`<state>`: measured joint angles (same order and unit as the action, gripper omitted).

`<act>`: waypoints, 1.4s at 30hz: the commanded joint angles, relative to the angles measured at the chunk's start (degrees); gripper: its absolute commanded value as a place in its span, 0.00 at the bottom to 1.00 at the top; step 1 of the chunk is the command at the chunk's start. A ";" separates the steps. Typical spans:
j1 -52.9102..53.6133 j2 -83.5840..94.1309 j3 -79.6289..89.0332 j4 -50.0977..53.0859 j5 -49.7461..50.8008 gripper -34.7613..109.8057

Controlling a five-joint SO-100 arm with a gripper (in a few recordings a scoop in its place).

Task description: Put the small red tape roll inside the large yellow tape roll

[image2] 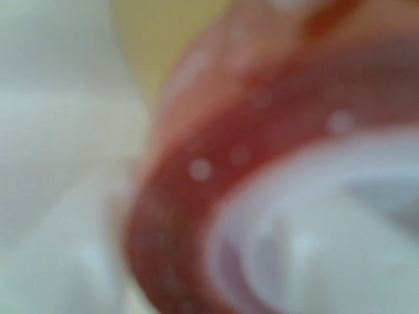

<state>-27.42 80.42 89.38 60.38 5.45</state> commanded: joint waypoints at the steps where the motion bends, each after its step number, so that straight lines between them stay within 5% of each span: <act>1: -0.18 0.44 -5.98 0.00 -0.44 0.29; 26: 1.05 3.52 -19.34 10.28 -2.37 0.24; 42: 0.79 1.32 -18.46 10.55 -2.37 0.33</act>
<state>-26.54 79.01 75.85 69.79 3.60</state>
